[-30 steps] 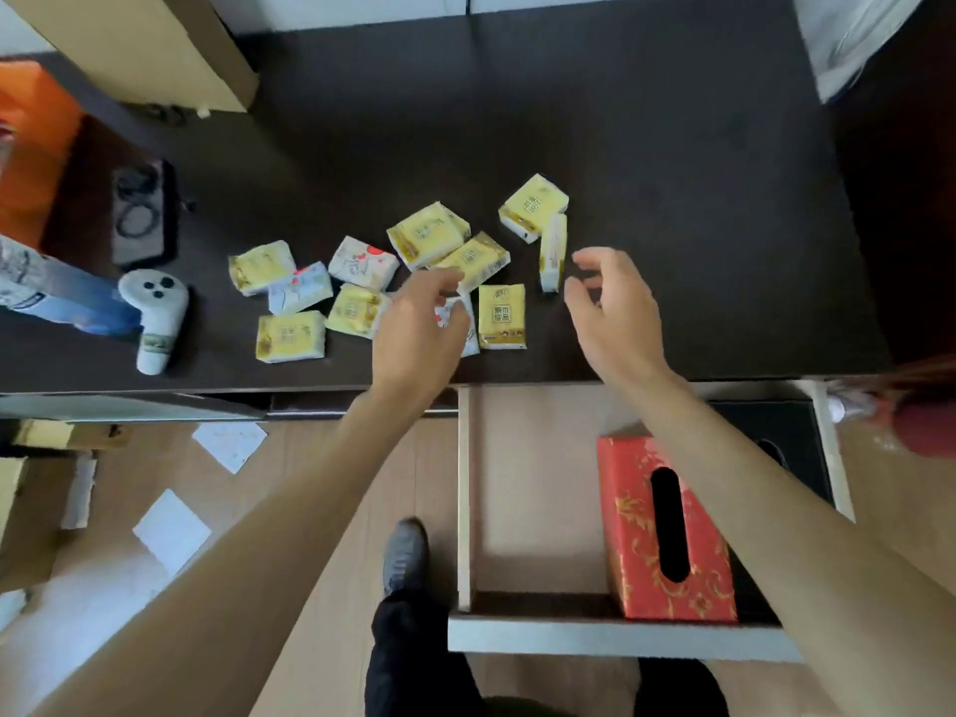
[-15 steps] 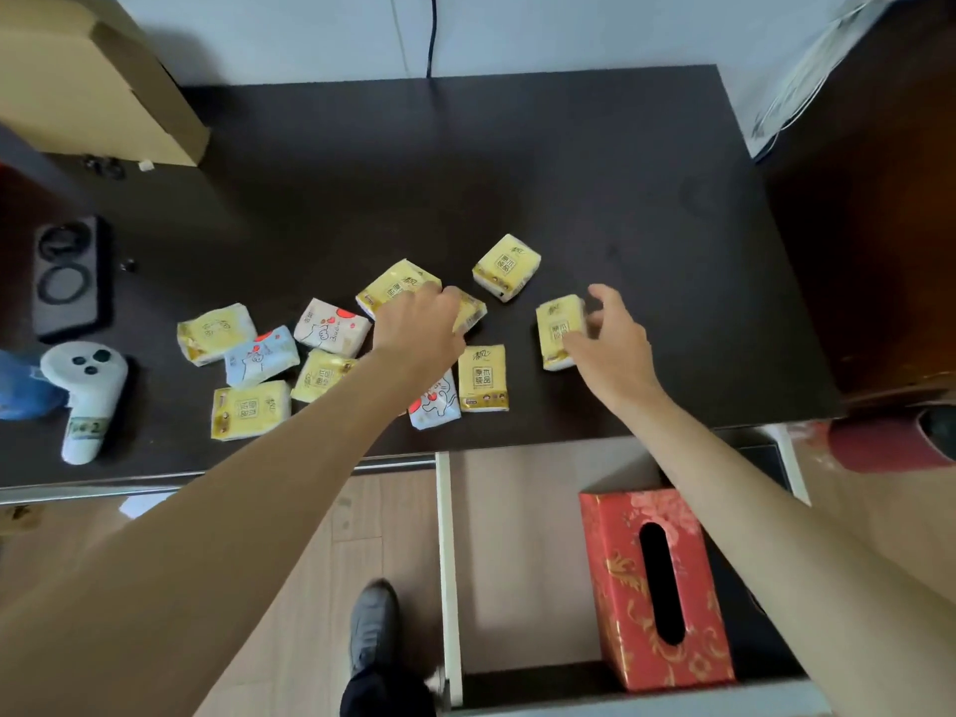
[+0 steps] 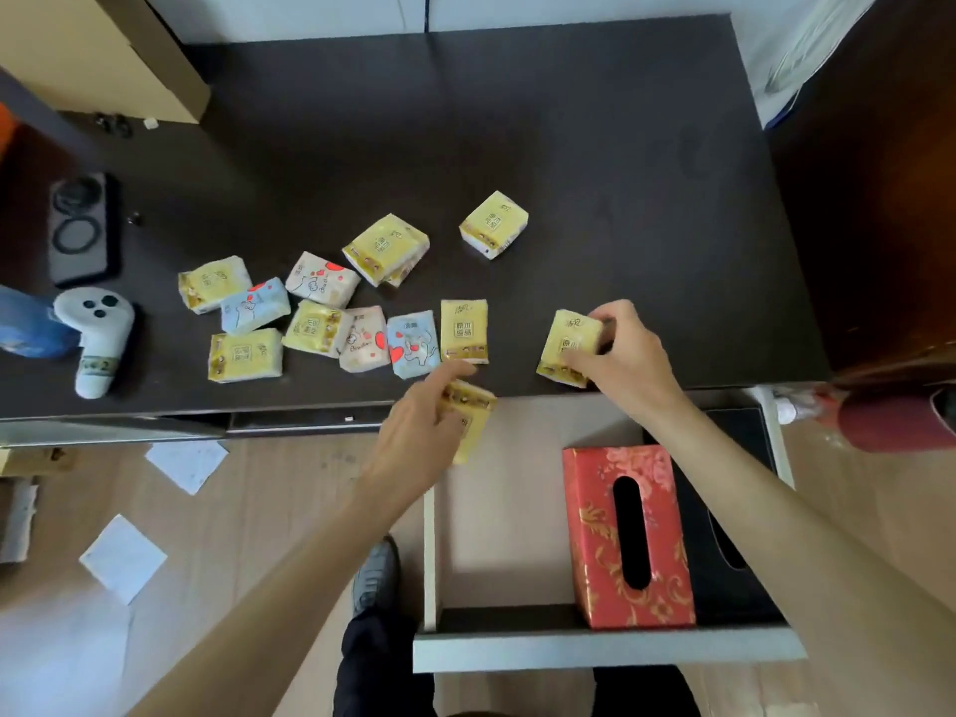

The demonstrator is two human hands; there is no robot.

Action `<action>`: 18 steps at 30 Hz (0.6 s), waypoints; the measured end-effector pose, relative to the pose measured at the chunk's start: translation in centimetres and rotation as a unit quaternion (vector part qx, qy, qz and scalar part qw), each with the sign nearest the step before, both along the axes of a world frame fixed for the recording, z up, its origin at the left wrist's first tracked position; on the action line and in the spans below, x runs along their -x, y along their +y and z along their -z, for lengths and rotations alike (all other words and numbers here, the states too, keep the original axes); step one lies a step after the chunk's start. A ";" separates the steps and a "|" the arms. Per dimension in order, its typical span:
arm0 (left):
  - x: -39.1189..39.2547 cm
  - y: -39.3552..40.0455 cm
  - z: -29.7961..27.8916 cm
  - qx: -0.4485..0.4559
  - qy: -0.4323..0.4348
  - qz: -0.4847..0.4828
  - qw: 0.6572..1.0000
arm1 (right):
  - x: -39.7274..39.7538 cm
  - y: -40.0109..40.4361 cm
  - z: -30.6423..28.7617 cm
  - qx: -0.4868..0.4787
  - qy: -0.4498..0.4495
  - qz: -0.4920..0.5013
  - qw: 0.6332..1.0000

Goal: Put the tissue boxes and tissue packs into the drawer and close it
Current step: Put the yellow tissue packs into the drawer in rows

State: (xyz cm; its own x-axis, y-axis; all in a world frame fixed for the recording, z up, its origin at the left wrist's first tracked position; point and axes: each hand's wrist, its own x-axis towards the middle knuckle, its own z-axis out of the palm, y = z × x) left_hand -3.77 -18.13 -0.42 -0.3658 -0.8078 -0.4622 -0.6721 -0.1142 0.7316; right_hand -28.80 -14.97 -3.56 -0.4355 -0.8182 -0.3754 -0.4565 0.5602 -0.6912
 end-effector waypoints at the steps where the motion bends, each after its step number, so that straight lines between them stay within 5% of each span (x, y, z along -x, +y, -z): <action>1: -0.5 1.4 0.8 -0.035 0.018 -0.024 0.999 | -0.3 0.9 -0.1 0.005 -0.016 -0.003 1.000; 4: -1.4 4.2 3.3 -0.150 0.047 -0.086 0.984 | -1.4 4.9 0.5 0.023 -0.052 -0.031 0.998; 7: -1.4 4.6 6.2 -0.179 0.039 -0.040 0.982 | -2.7 8.2 2.1 0.025 -0.030 -0.095 0.995; 12: 0.4 2.1 11.0 0.036 -0.135 0.173 0.975 | -2.7 8.4 4.5 0.016 0.032 -0.214 0.976; 18: 2.0 0.4 14.1 0.157 -0.160 0.244 0.944 | -2.5 7.3 5.9 0.084 0.128 -0.275 0.949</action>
